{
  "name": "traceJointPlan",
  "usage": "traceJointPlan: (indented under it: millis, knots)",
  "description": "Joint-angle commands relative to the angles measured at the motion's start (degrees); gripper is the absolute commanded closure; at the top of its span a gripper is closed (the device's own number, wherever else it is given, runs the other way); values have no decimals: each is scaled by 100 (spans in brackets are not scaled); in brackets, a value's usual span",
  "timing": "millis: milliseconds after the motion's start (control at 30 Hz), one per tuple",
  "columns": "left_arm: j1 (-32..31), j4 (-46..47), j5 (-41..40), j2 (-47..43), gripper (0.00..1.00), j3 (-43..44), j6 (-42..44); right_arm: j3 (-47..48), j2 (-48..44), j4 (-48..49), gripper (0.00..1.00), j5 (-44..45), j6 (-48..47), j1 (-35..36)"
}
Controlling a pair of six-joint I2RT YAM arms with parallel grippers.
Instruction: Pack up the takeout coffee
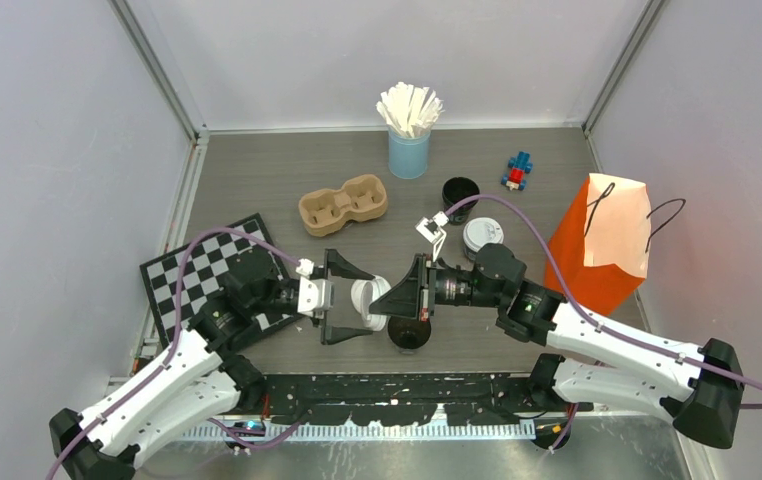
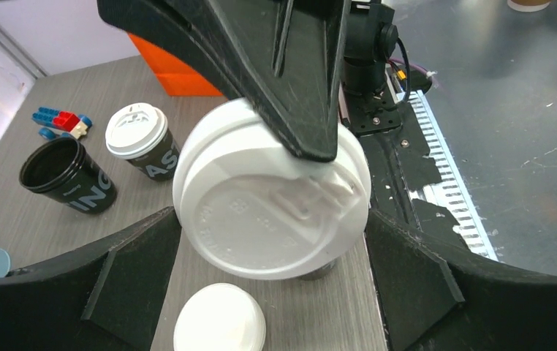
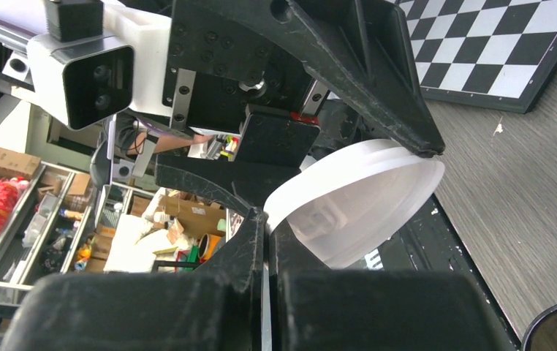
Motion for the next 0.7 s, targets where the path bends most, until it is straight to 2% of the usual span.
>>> traceJointPlan:
  millis: [0, 500, 567, 667]
  knots:
    - [-122, 121, -100, 0, 1, 273, 268, 65, 26, 339, 98, -84, 4, -12]
    - [-126, -17, -373, -433, 14, 79, 267, 8, -53, 185, 93, 82, -102, -8]
    - [-127, -64, -348, -430, 16, 95, 256, 5, -79, 179, 91, 121, -107, -15]
    - [-126, -160, -346, -406, 17, 143, 202, 4, -155, 74, 82, 288, -134, -12]
